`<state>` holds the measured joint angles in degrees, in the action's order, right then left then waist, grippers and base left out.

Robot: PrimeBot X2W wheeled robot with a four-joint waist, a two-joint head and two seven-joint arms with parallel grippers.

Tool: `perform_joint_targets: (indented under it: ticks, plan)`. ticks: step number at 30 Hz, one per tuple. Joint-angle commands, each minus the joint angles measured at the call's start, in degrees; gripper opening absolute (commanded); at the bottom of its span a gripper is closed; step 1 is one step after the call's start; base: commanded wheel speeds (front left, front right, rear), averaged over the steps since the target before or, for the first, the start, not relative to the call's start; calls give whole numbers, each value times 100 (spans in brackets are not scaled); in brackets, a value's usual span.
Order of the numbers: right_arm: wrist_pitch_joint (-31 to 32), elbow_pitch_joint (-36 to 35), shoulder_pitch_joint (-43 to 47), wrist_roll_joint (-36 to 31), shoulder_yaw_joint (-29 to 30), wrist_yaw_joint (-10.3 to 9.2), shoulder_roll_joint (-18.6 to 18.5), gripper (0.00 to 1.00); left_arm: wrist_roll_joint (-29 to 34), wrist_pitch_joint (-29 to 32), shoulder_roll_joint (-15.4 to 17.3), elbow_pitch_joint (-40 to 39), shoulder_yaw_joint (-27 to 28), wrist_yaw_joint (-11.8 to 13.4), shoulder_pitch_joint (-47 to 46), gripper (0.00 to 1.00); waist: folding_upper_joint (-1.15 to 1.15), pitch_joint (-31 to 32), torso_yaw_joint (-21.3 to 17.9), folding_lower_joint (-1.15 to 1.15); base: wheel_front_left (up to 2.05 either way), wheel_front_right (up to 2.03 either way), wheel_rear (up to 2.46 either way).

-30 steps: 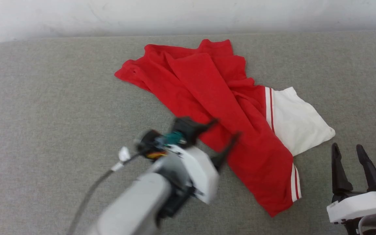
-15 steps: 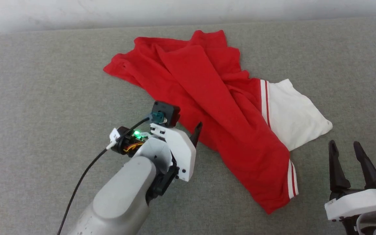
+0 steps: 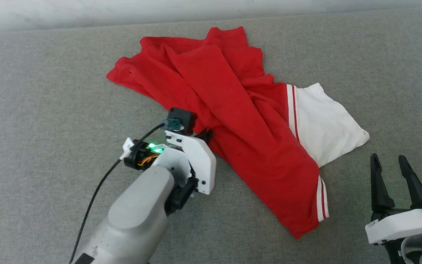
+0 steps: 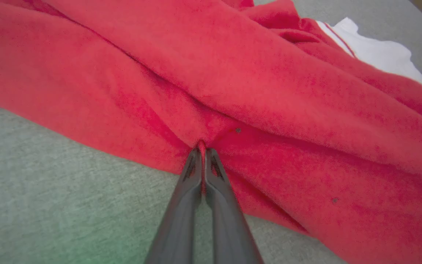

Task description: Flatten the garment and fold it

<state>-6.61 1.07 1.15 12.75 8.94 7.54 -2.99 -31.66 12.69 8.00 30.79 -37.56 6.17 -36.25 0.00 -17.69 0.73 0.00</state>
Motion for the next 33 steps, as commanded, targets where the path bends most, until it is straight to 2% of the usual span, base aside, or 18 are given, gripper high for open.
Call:
perform_joint_targets:
  ticks: [1, 6, 11, 15, 18, 21, 26, 29, 30, 31, 32, 33]
  plan:
    - [-30, 11, -57, 5, 1, -5, 12, 100, -33, -17, 139, 92, 48, 1, 158, 0, 0, 89, 39, 0, 0, 0, 0]
    - [-28, 57, 23, 4, 5, -5, 12, 100, 16, -105, 809, -289, 427, 202, -24, 0, 0, 316, 65, 0, 0, 0, 0]
    - [-17, 67, 96, 21, -20, -5, 12, 100, 317, 195, 1532, -912, 554, 439, -264, 0, 0, 412, 23, 0, 0, 0, 0]
    - [-15, 59, 96, 32, -73, -5, 12, 100, 654, 433, 1746, -1230, 371, 541, -435, 0, 0, 393, -45, 0, 0, 0, 0]
    - [-12, 54, 82, 39, -108, -5, 12, 100, 715, 566, 1496, -1470, 143, 518, -513, 0, 0, 330, -114, 0, 0, 0, 0]
    - [2, 45, 57, 26, -134, -5, 12, 100, 651, 513, 964, -1523, -123, 459, -499, 0, 0, 237, -180, 0, 0, 0, 0]
    - [6, 76, -8, 21, -192, -5, 12, 100, 447, 188, -113, -1163, -572, 264, -435, 0, 0, 120, -304, 0, 0, 0, 0]
    - [-16, 138, -40, 32, -238, -5, 12, 100, 238, -38, -417, -829, -821, 123, -347, 0, 0, 91, -363, 0, 0, 0, 0]
    - [-25, 164, -53, 40, -261, -5, 12, 100, 195, -125, -457, -716, -921, 89, -330, 17, 0, 82, -387, 0, 0, 0, 0]
    - [-35, 190, -67, 49, -282, -5, 12, 100, 144, -191, -480, -596, -1005, 71, -312, 95, 0, 75, -408, 0, 0, 0, 0]
    - [-47, 220, -81, 62, -304, -5, 12, 100, 81, -286, -494, -485, -1046, 85, -304, 100, 0, 69, -426, 0, 0, 0, 0]
    - [-60, 250, -94, 74, -323, -5, 12, 100, 54, -417, -502, -393, -1084, 114, -321, 100, 0, 64, -439, 0, 0, 0, 0]
